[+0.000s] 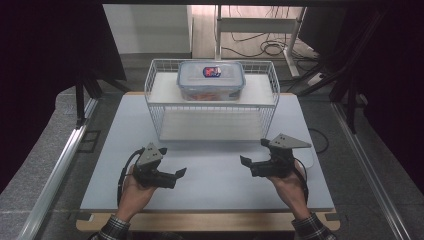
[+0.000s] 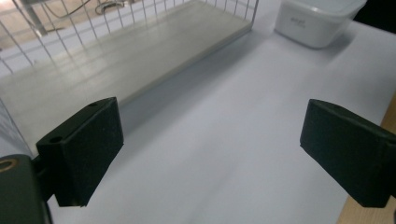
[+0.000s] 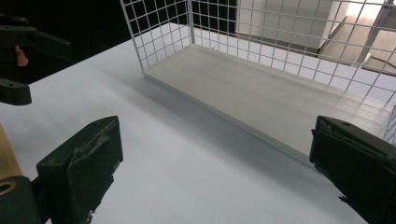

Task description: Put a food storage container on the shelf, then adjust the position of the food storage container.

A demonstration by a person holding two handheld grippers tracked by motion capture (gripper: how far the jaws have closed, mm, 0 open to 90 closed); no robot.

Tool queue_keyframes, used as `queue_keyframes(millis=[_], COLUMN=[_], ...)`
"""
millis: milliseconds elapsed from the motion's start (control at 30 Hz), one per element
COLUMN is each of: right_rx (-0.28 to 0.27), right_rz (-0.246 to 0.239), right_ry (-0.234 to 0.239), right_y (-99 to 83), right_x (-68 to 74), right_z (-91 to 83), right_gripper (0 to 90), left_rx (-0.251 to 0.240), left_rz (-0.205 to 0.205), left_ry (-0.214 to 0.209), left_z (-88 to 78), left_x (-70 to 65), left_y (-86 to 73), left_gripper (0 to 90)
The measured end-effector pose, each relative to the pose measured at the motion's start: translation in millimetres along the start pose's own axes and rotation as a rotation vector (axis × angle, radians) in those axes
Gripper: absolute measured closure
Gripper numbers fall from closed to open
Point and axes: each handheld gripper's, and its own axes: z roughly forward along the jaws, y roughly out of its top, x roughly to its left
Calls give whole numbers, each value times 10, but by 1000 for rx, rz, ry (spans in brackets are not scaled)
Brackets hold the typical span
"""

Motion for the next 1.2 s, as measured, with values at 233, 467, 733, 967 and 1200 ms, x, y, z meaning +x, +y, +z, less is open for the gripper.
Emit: queue_keyframes(millis=[233,467,733,967,1200], right_rx=[26,54,109,156,167], right_rz=[0,-9,-42,-21,3], right_ry=[25,21,19,32,7], right_y=[-176,-347,-549,-656,-648], right_x=[84,149,184,163,138], right_z=[33,31,73,106,119], right_gripper=[30,47,53,52,11], left_rx=[-11,10,52,51,59], left_rz=[-37,-48,-8,-16,-12], left_ry=[-8,-7,12,22,21], left_z=[-5,9,27,27,41], left_x=[-42,-130,-196,-172,-180], left_y=[-212,-361,-506,-526,-527], left_gripper=[76,74,69,64,65])
